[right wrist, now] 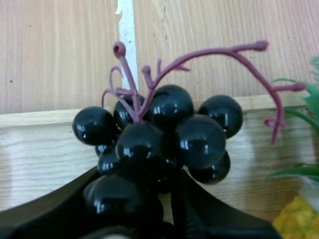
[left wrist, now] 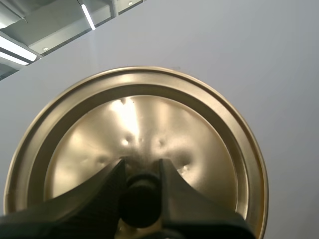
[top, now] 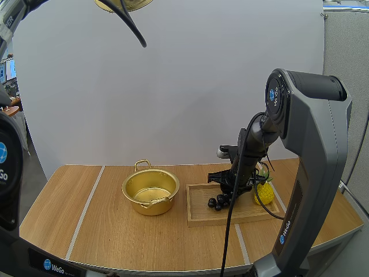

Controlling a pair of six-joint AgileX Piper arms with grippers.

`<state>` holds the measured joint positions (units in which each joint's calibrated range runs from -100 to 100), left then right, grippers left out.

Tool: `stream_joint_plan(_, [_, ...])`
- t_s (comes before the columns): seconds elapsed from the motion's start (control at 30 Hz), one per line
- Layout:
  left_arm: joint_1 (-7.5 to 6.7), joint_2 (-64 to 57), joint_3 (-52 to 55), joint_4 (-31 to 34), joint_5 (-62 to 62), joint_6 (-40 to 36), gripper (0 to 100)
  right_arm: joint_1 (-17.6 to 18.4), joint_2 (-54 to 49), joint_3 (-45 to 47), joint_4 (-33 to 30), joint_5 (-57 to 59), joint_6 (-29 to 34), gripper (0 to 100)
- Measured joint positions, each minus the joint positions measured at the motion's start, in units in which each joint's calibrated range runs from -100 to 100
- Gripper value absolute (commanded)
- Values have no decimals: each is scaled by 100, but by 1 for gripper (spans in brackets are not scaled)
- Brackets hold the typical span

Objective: Open the pot, put the grape inside, and close it

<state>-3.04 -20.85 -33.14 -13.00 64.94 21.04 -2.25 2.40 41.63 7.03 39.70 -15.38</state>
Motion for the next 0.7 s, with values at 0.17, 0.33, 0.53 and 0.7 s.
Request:
stream_joint_plan(0.17, [0, 0, 0, 0, 0, 0, 0, 0, -514, 0, -98, 268, -42, 0])
stream_joint_plan(0.33, [0, 0, 0, 0, 0, 0, 0, 0, -1547, 0, -146, 637, -271, 0])
stream_joint_plan(0.53, [0, 0, 0, 0, 0, 0, 0, 103, -2864, 0, -122, 759, -681, 0])
stream_joint_plan(0.7, [0, 0, 0, 0, 0, 0, 0, 507, -3439, -266, -46, 1423, -804, 0])
